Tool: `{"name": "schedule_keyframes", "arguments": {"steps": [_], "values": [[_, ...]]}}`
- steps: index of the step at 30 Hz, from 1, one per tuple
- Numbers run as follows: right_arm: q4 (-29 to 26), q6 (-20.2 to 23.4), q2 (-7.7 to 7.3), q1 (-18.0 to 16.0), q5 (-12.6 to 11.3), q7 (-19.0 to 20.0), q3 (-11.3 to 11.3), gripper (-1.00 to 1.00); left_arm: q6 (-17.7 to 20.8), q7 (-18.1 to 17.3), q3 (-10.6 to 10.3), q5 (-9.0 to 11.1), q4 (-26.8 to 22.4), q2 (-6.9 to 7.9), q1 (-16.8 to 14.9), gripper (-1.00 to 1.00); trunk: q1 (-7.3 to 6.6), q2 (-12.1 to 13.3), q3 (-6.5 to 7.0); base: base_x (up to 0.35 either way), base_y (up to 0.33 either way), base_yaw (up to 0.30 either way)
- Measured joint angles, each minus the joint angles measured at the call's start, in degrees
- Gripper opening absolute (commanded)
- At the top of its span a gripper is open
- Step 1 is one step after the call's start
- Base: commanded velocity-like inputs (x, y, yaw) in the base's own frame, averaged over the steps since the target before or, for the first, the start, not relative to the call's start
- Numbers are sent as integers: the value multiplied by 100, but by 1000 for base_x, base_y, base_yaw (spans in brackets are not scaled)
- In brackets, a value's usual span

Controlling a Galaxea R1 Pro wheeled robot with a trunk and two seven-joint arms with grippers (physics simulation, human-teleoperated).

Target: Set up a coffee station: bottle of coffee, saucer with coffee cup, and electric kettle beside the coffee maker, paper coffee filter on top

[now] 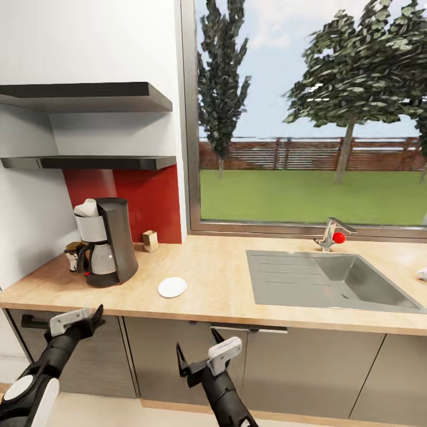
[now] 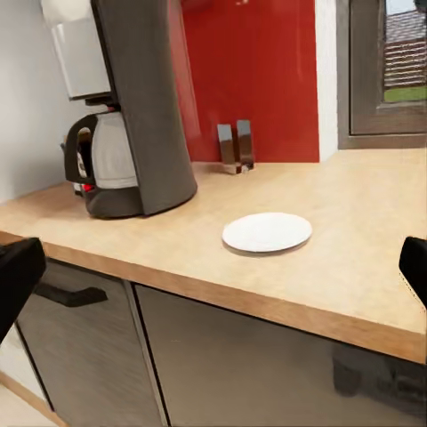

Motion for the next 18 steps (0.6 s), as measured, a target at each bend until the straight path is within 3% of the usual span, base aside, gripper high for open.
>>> {"name": "schedule_keyframes", "arguments": {"steps": [4, 9, 11, 13, 18], "values": [[-504, 638, 0, -147, -15, -11, 5, 100, 733, -41, -2, 69, -57, 63, -327, 100, 0, 1, 0, 0, 0, 0], [-661, 1347, 0, -841, -250, -23, -75, 100, 1492, -574, 9, 89, -70, 244, -637, 100, 0, 1, 1, 0, 0, 0], [-664, 1678, 0, -1157, -488, -53, -217, 100, 1779, -911, 11, 91, -68, 293, -743, 100, 0, 1, 1, 0, 0, 0], [-636, 2227, 0, -1551, -948, -86, -557, 100, 2240, -1350, 12, 93, -63, 329, -856, 100, 0, 2, 1, 0, 0, 0], [-490, 3491, -1, -2328, -1919, -105, -1379, 100, 3208, -2062, 11, 103, -7, 388, -1173, 100, 0, 2, 1, 0, 0, 0]]}}
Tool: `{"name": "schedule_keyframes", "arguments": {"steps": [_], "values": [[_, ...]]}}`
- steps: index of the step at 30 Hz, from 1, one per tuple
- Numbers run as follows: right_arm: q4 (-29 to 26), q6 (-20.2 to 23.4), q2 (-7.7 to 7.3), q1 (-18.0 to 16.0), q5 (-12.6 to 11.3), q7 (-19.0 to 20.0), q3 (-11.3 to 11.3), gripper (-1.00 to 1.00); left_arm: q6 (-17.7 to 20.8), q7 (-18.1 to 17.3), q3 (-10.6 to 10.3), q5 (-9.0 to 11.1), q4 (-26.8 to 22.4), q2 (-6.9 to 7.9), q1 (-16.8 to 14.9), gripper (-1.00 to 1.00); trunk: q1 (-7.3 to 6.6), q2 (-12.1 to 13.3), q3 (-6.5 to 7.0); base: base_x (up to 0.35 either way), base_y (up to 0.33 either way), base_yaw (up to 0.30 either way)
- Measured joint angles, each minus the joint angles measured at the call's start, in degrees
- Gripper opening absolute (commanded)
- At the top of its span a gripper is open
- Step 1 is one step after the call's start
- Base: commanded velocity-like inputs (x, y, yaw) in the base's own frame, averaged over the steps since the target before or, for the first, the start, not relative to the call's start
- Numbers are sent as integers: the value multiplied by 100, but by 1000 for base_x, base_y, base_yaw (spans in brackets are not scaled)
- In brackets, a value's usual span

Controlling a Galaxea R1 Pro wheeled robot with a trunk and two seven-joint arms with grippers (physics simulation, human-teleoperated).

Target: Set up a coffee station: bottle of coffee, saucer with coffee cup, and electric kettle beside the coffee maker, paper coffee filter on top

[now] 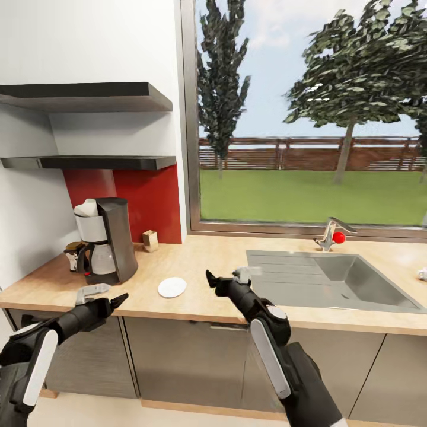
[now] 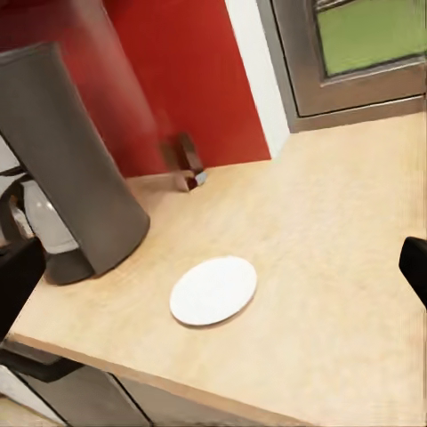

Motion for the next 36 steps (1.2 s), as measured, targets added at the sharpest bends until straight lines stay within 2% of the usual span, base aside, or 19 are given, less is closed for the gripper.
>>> {"name": "schedule_keyframes", "arguments": {"steps": [1, 3, 4, 6, 7, 9, 12, 13, 14, 16, 19, 21, 25, 30, 36], "values": [[33, 152, 0, -90, -112, -1, -119, 100, 116, -84, 1, -1, 13, 16, -46, 100, 0, -1, -1, 0, 0, 0], [143, 667, 0, -353, -474, 5, -593, 100, 570, -418, 9, 7, 79, 102, -201, 100, 0, 0, 0, 0, 0, 0], [162, 786, 0, -400, -560, 8, -714, 100, 688, -505, 12, 8, 99, 131, -240, 100, 0, -1, -1, 0, 0, 0], [198, 1199, 0, -527, -825, 20, -1078, 100, 1104, -839, 31, 15, 197, 272, -376, 100, 0, -1, -1, 0, 0, 0], [200, 1297, 0, -551, -891, 24, -1151, 100, 1197, -924, 36, 19, 232, 310, -409, 100, 0, -1, -1, 0, 0, 0], [203, 1611, 0, -637, -1169, 66, -1383, 100, 1444, -1252, 67, 25, 426, 445, -542, 100, 0, -1, -1, 0, 0, 0], [216, 1827, -1, -683, -1569, 193, -1554, 100, 1559, -1612, 118, 32, 711, 554, -677, 100, 0, -1, -1, 0, 0, 0], [225, 1890, -94, -694, -1803, 296, -1600, 100, 1587, -1788, 158, 29, 858, 595, -735, 100, 0, -1, -1, 0, 0, 0], [235, 1933, -203, -701, -2047, 415, -1622, 100, 1603, -1947, 201, 24, 999, 631, -779, 100, 0, -1, -1, 0, 0, 0], [250, 1972, -386, -708, -2328, 578, -1630, 100, 1614, -2106, 255, 15, 1153, 674, -813, 100, 0, -1, -1, 0, 0, 0], [271, 1999, -612, -712, -2544, 706, -1625, 100, 1618, -2215, 310, -9, 1264, 705, -808, 100, 0, -1, -1, 0, 0, 0], [299, 2005, -673, -713, -2596, 736, -1622, 100, 1616, -2234, 320, -25, 1294, 700, -800, 100, 0, -1, -1, 0, 0, 0], [430, 2011, -715, -714, -2645, 757, -1537, 100, 1615, -2242, 340, -40, 1319, 686, -790, 100, 0, -1, -1, 0, 0, 0], [677, 2013, -722, -714, -2665, 768, -1115, 100, 1615, -2199, 317, -44, 1333, 660, -788, 100, -1, -2, -1, 25, 0, 0], [1044, 2006, -707, -714, -2665, 755, -830, 100, 1616, -2034, 304, -39, 1337, 614, -793, 100, -3, -2, -2, 228, 0, 0]]}}
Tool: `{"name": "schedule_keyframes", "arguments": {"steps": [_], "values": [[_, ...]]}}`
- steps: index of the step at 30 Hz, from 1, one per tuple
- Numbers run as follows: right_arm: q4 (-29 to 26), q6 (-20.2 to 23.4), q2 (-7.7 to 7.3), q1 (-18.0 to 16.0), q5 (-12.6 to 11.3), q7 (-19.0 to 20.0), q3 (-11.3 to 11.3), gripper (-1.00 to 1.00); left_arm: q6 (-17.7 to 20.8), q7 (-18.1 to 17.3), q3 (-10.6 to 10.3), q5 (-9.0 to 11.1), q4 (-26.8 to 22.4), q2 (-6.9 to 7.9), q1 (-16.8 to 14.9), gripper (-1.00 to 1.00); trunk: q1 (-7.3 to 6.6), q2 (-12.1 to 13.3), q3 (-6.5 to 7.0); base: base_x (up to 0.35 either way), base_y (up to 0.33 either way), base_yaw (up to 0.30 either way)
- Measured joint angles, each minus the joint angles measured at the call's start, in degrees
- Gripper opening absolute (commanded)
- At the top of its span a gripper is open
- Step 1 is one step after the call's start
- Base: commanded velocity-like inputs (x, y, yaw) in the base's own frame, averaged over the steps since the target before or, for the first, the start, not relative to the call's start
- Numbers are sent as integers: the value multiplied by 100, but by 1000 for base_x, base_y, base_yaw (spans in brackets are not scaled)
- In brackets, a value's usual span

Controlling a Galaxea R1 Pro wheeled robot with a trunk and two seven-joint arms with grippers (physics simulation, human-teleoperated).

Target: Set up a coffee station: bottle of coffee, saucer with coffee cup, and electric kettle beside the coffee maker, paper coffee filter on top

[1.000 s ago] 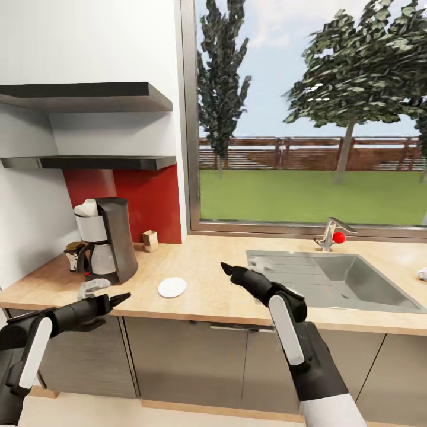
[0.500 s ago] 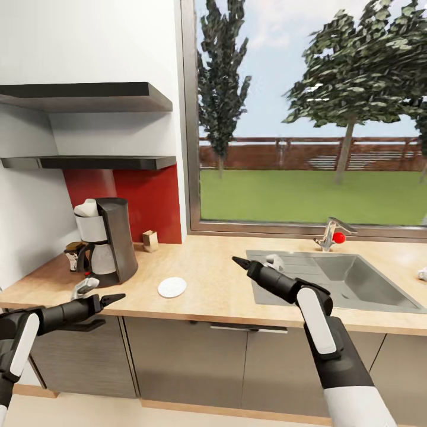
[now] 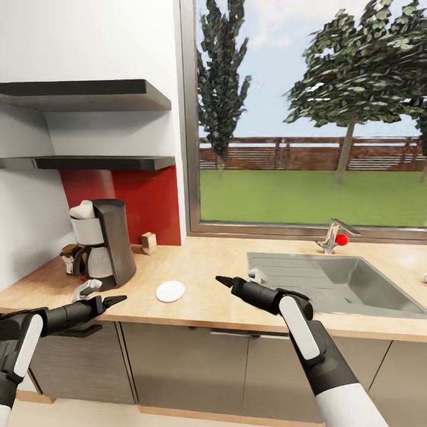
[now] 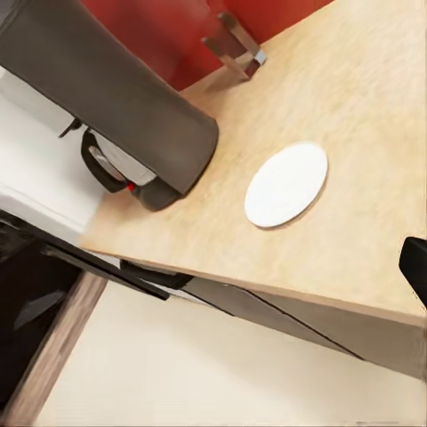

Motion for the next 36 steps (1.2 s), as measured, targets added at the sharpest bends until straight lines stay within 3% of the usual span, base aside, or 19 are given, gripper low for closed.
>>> {"name": "schedule_keyframes", "arguments": {"steps": [14, 18, 21, 24, 27, 32, 36], "values": [[326, 11, 46, 0, 14, -141, 60, 100, 46, 199, -7, 36, -8, -112, -141, 100, 0, 0, 0, 326, 0, 0], [293, 10, 81, 0, 21, -677, 49, 100, 49, 207, -10, 26, -9, -175, -169, 100, -1, 0, 0, 330, 0, 0], [228, 19, 262, 0, 42, -1314, 33, 100, 54, 220, -18, 24, -21, -213, -184, 100, 1, 1, 1, 179, 0, 0], [96, 31, 463, 0, 33, -1586, 23, 100, 80, 228, -22, 23, -10, -227, -287, 100, 2, 0, 1, 59, 0, 0], [-25, 40, 545, 0, 42, -1671, 20, 100, 128, 237, -20, 14, 57, -237, -411, 100, 2, 1, 1, 21, 0, 0], [-96, 61, 632, 0, 60, -1815, 25, 100, 162, 254, -46, 5, 590, -258, -523, 100, 3, 1, 1, 5, 0, 0], [-98, 462, 708, 0, 28, -2302, 20, 100, 166, 264, -91, -9, 1301, -214, -543, 100, 3, 1, 0, 0, 0, 0]]}}
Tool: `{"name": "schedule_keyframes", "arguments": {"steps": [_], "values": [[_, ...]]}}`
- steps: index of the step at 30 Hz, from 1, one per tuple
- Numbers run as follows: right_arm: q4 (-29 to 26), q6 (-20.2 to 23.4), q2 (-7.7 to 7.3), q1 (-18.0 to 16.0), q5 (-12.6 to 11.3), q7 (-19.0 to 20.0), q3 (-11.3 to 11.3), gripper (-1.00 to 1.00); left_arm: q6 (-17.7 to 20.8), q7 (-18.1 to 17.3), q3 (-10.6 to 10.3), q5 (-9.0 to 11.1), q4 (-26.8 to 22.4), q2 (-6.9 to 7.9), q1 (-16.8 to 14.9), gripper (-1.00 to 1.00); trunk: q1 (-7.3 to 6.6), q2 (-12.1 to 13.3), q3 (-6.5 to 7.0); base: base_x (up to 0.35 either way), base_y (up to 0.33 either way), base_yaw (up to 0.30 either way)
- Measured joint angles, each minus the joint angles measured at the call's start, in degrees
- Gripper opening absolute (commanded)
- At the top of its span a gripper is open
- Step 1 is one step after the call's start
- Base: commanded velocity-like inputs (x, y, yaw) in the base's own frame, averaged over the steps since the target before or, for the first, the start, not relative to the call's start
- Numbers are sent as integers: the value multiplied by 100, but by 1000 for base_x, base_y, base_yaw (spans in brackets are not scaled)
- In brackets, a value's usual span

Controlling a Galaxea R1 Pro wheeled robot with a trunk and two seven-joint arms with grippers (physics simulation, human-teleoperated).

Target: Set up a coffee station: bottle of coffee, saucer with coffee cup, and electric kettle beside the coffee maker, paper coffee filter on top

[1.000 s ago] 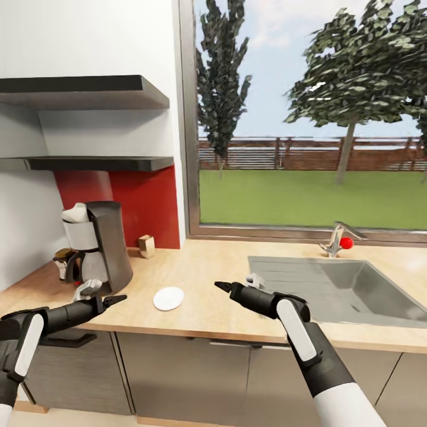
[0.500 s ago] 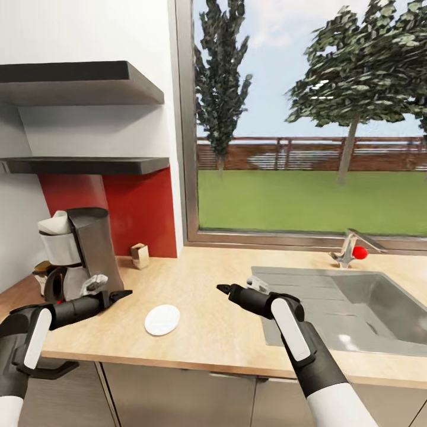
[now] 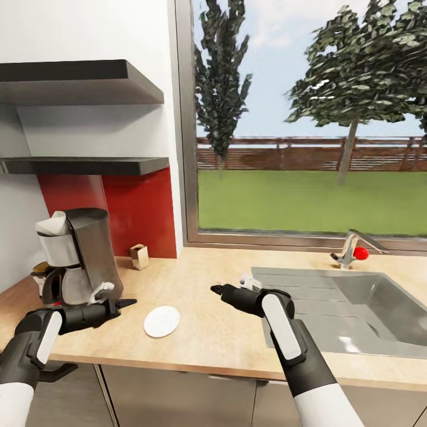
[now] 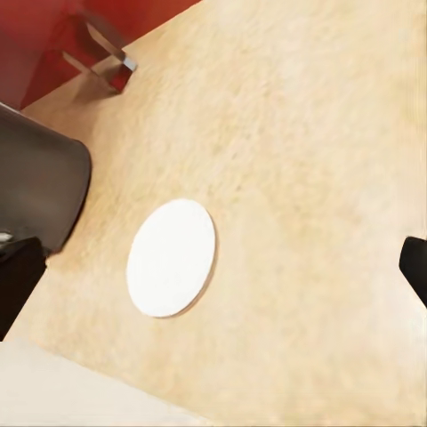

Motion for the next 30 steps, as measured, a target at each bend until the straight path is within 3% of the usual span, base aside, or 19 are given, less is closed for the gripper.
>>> {"name": "schedule_keyframes", "arguments": {"steps": [4, 9, 12, 22, 30], "values": [[4, 297, 0, 0, -236, -159, 3, 100, 7, 2, -45, 8, 369, 30, -3, 100, 0, 0, 0, 0, 0, 0], [10, 454, 0, 0, -952, -207, 29, 100, 12, 2, -314, 9, 551, 70, 0, 100, 0, -1, 0, 0, 0, 0], [19, 523, 0, 0, -1214, -208, 33, 100, 13, 1, -400, 8, 579, 108, 7, 100, 0, -1, 0, 0, 0, 0], [48, 559, 0, 0, -1352, -206, 26, 100, 12, 1, -443, -2, 797, 228, 12, 100, 0, -1, 0, 0, 0, 0], [561, 562, 0, 0, -1378, -203, 2, 100, 11, -10, -449, -50, 799, 344, 41, 100, 0, 0, 0, 0, 0, 0]]}}
